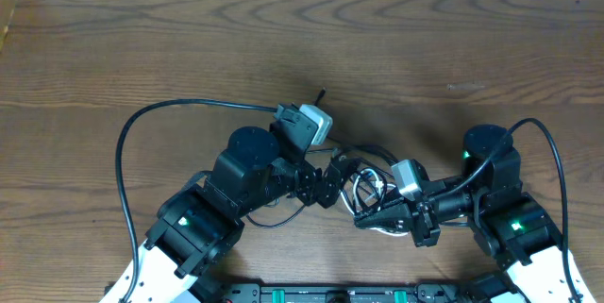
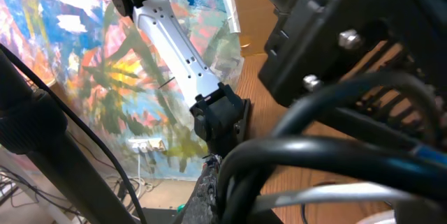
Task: Untangle cables
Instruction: 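Hold the cables with both grippers and adjust the left gripper angle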
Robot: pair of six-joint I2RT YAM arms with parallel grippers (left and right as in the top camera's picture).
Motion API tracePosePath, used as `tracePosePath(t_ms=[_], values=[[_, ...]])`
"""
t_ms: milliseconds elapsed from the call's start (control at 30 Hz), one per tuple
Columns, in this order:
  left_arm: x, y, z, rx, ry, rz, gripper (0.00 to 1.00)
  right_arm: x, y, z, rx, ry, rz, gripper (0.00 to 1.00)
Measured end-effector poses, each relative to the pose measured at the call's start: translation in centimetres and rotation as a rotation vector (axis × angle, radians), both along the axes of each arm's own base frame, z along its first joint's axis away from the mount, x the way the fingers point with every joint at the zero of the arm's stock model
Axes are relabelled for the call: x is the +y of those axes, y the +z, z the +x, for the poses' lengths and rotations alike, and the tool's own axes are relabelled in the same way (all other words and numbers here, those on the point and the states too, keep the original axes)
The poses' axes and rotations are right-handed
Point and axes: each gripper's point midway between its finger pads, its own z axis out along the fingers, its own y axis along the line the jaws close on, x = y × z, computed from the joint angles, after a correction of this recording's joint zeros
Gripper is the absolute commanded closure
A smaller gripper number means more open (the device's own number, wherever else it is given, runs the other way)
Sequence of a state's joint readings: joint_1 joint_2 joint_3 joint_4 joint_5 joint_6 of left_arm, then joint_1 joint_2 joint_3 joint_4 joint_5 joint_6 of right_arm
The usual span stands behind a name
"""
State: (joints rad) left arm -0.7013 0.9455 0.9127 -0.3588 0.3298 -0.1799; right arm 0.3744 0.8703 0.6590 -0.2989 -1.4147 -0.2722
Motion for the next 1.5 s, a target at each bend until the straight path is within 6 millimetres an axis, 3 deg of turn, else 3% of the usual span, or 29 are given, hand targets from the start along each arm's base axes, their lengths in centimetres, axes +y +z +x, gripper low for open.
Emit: tracePosePath(t_ms=[533,1033,1233,1500], values=[[-0.7,-0.2,-1.4,0.041,-0.074,-0.020,0.10,0.2,-0.5,0.8,-0.011,-0.049,-0.026,0.99],[-0.7,0.4,-0.9,0.015,-0.059,-0.031,0.10,0.2,-0.5,0.9,-0.012,-0.052,-0.028,0.99],[-1.3,0.7,-1.6,0.023,-0.106,-0.056,0.10,0.2,-0.5,0.9,-0.016,-0.052,-0.026,0.99],[-2.0,0.1,-2.1,0.061,-0.154,-0.059,0.10,0.2,-0.5,0.9,-0.016,-0.053,-0.026,0.99]])
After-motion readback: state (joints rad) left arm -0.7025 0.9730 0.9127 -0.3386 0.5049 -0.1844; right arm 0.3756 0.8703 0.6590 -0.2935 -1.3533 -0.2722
